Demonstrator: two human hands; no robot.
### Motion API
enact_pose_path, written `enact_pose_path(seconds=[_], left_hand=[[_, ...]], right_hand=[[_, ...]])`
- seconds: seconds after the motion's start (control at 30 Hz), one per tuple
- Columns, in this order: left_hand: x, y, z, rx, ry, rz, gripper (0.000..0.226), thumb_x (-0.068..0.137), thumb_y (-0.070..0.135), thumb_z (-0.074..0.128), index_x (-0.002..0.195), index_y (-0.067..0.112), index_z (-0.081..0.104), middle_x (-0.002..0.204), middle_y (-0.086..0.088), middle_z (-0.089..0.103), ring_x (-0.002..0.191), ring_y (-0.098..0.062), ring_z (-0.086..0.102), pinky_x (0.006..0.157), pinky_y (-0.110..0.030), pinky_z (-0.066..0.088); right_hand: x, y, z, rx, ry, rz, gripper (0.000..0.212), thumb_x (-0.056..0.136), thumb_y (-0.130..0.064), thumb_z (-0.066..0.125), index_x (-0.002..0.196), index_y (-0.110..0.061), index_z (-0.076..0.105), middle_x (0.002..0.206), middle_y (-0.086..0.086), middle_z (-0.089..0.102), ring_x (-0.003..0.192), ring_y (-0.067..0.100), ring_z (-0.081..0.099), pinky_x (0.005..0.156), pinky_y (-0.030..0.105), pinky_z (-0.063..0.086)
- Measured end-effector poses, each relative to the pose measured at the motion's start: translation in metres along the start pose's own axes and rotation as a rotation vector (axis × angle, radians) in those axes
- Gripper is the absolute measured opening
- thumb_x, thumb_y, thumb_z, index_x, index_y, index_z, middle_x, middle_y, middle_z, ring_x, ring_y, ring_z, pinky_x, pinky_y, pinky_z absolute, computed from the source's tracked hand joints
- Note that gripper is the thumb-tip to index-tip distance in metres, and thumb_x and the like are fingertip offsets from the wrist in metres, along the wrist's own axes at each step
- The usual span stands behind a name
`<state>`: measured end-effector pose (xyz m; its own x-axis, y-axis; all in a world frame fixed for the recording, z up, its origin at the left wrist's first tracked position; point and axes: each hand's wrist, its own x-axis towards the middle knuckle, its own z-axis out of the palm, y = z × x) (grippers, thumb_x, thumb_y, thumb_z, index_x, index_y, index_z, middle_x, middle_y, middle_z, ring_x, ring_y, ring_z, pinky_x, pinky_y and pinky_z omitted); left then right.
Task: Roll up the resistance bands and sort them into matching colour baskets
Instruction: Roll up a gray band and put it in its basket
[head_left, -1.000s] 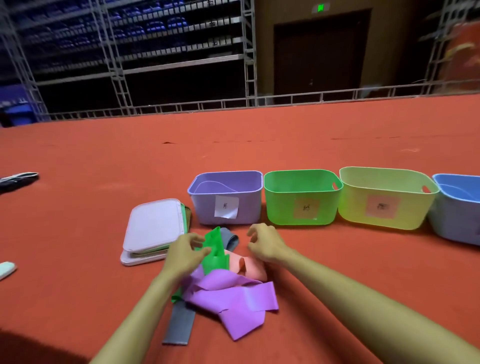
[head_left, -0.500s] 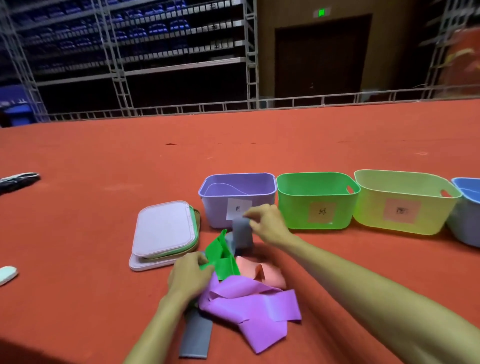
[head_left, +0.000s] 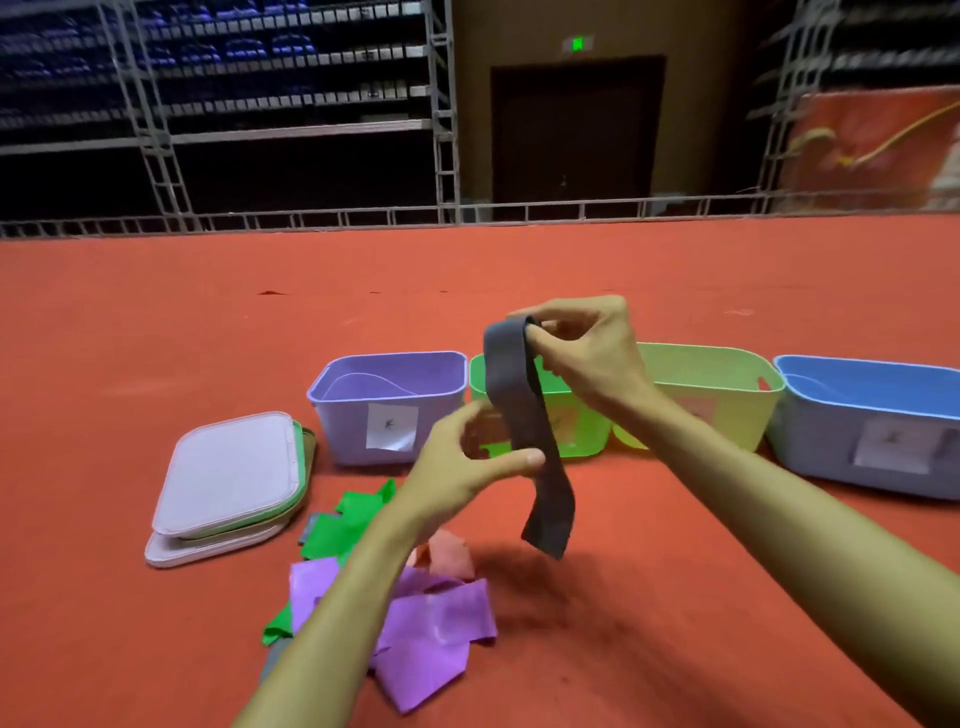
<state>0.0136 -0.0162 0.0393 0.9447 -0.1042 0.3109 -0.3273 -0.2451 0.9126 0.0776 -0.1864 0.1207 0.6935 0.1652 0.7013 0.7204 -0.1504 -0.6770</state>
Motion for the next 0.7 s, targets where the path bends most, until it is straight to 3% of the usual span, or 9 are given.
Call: enact_pose_path(seconds=[0.07,0.2,0.27,0.37,0.43,0.5,0.57,0.63,0.7], left_hand=[[-0.001,0.013,0.033,-0.194,-0.090,-0.025,0.033,0.078,0.025,0.088,0.106,0.013,0.076,0.103,-0.005,0.080,0.095,-0.014,0.072,0.089,-0.029,0.057],[-0.011,0.017,0.100,-0.354,-0.178,-0.088,0.024,0.071,0.033,0.085,0.089,0.017,0.082,0.094,-0.013,0.079,0.086,-0.020,0.073,0.082,-0.028,0.057],[-0.020,0.018,0.130,-0.406,-0.211,-0.154,0.019,0.076,0.023,0.083,0.091,0.011,0.081,0.094,-0.015,0.078,0.083,-0.020,0.074,0.077,-0.027,0.057],[-0.043,0.014,0.168,-0.450,-0.280,-0.297,0.026,0.082,0.022,0.082,0.101,0.005,0.080,0.101,-0.017,0.078,0.086,-0.022,0.075,0.075,-0.029,0.059],[-0.059,0.010,0.186,-0.410,-0.335,-0.359,0.026,0.083,0.025,0.082,0.102,0.007,0.082,0.102,-0.016,0.079,0.090,-0.020,0.074,0.080,-0.027,0.058],[-0.072,0.003,0.202,-0.341,-0.372,-0.399,0.025,0.080,0.025,0.078,0.099,0.010,0.083,0.099,-0.013,0.080,0.089,-0.015,0.074,0.081,-0.024,0.056],[-0.084,-0.005,0.215,-0.298,-0.377,-0.469,0.019,0.084,0.015,0.081,0.099,0.004,0.082,0.092,-0.013,0.080,0.084,-0.014,0.075,0.077,-0.023,0.057],[-0.095,-0.011,0.223,-0.324,-0.414,-0.594,0.017,0.092,0.008,0.077,0.100,-0.007,0.078,0.091,-0.019,0.079,0.080,-0.020,0.076,0.072,-0.026,0.059],[-0.104,-0.012,0.228,-0.363,-0.466,-0.666,0.024,0.094,0.013,0.075,0.101,-0.010,0.077,0.098,-0.024,0.077,0.087,-0.028,0.076,0.080,-0.031,0.059]], right_hand=[[0.004,-0.009,-0.029,0.033,0.035,0.003,0.017,0.087,0.005,0.068,0.091,-0.006,0.081,0.061,-0.006,0.071,0.049,0.003,0.060,0.049,0.020,0.047],[0.003,-0.018,-0.094,0.161,0.077,0.087,0.021,0.090,0.012,0.061,0.098,0.000,0.076,0.058,-0.008,0.067,0.047,0.004,0.054,0.047,0.019,0.046],[-0.002,-0.015,-0.128,0.234,0.074,0.180,0.024,0.087,0.008,0.058,0.101,0.000,0.075,0.065,-0.005,0.070,0.052,0.005,0.058,0.050,0.020,0.049],[-0.015,0.009,-0.174,0.336,0.073,0.370,0.035,0.074,-0.015,0.051,0.092,-0.007,0.080,0.081,0.009,0.072,0.067,0.018,0.062,0.057,0.026,0.051],[-0.031,0.037,-0.199,0.319,0.088,0.480,0.024,0.078,-0.020,0.061,0.088,-0.012,0.081,0.086,0.010,0.072,0.076,0.022,0.063,0.063,0.029,0.052],[-0.052,0.071,-0.215,0.250,0.080,0.554,0.010,0.086,-0.009,0.074,0.094,-0.012,0.080,0.084,0.008,0.072,0.075,0.021,0.063,0.062,0.026,0.054],[-0.077,0.108,-0.222,0.207,0.058,0.650,0.016,0.089,0.000,0.073,0.103,-0.009,0.078,0.083,0.010,0.070,0.071,0.017,0.062,0.063,0.024,0.055],[-0.104,0.143,-0.222,0.164,0.026,0.751,0.017,0.088,0.001,0.075,0.104,-0.004,0.077,0.080,0.010,0.069,0.066,0.011,0.062,0.064,0.023,0.055],[-0.132,0.172,-0.215,0.161,0.004,0.830,0.016,0.085,0.004,0.077,0.101,0.001,0.076,0.083,0.011,0.073,0.072,0.013,0.069,0.066,0.024,0.058]])
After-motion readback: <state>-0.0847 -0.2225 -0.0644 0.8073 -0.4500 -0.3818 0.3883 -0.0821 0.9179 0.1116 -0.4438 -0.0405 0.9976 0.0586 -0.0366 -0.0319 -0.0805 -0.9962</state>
